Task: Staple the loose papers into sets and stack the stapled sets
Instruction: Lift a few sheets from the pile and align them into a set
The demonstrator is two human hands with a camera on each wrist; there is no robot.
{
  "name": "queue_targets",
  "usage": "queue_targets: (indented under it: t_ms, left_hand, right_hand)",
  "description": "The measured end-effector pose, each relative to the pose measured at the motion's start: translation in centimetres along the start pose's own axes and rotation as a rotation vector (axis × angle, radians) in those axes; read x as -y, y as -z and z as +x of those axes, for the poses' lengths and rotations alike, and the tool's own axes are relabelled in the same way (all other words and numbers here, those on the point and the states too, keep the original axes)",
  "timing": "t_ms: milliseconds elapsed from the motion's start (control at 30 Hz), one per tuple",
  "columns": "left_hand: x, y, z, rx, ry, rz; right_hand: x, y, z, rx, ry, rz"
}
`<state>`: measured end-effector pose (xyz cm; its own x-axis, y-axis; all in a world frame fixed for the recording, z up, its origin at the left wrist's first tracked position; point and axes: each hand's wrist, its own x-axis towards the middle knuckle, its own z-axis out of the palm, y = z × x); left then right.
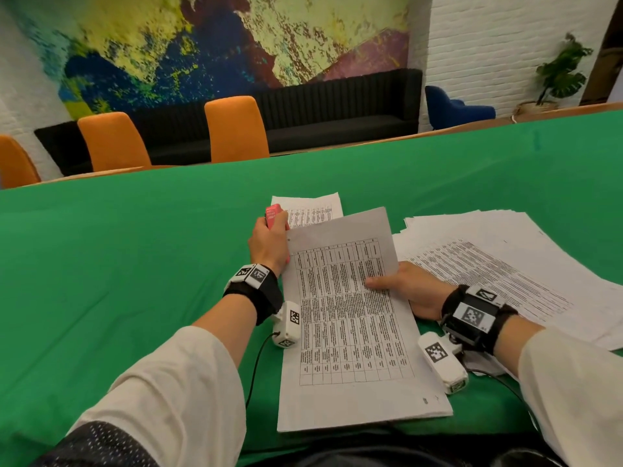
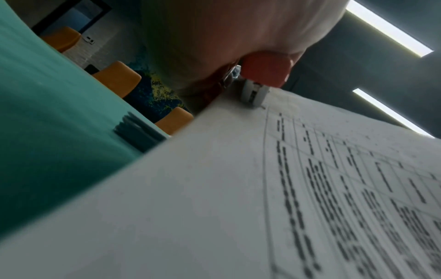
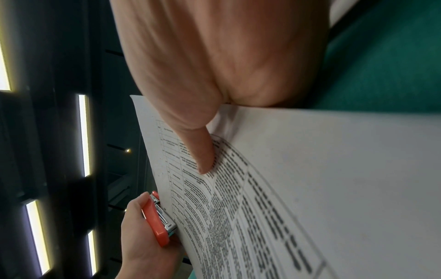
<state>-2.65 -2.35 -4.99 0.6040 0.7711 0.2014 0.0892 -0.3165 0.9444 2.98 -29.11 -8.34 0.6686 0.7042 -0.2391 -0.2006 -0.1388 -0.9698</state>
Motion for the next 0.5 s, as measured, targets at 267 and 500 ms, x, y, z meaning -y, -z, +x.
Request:
queue_targets:
  t_ms: [267,500]
  left_hand:
    - [0.34,-0.11,-0.1,0.004,0.033,-0.029]
    - [0.07,-0.2,-0.62,0.028,0.038,-0.046]
  right_hand:
    - [-0.07,0.04,0.12,0.004,-0.004,-0.01]
    - [-0.21,0.14,0.28,0.005,-0.008,-0.011]
